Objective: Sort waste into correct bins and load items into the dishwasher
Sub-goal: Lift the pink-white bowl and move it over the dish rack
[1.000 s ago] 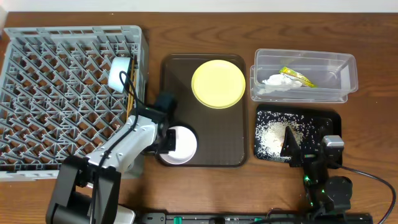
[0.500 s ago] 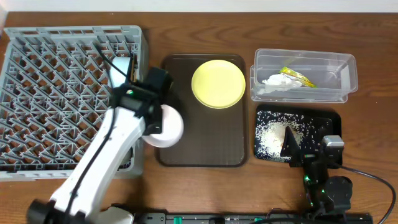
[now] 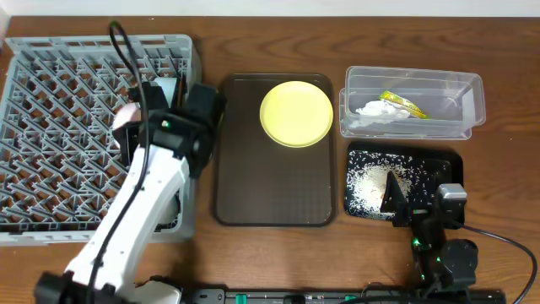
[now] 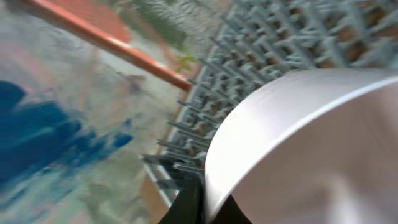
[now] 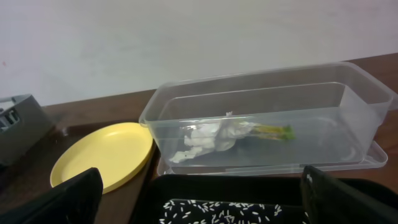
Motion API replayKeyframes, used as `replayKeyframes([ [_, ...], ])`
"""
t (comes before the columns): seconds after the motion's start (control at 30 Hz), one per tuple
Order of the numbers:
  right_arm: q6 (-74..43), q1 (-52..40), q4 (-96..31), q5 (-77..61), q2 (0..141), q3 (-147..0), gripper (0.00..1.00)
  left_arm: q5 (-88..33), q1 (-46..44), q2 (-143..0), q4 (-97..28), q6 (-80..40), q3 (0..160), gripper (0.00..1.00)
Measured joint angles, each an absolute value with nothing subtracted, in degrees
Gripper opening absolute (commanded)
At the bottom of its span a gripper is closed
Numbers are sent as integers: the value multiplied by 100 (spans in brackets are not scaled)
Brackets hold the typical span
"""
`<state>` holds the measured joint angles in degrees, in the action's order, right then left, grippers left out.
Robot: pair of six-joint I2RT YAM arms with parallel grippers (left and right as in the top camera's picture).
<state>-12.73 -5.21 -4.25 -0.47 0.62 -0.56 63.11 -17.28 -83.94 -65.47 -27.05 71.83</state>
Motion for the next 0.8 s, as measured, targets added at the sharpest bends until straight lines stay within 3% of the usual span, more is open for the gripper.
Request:
replayKeyframes([
  [0.27, -1273, -521, -425, -47, 62, -56, 99, 6643, -1216, -9120, -6307, -2718, 6956, 6],
  [0.8, -1273, -521, -425, -47, 62, -56, 99, 6582, -1181, -9839, -6171, -2722, 6875, 6],
])
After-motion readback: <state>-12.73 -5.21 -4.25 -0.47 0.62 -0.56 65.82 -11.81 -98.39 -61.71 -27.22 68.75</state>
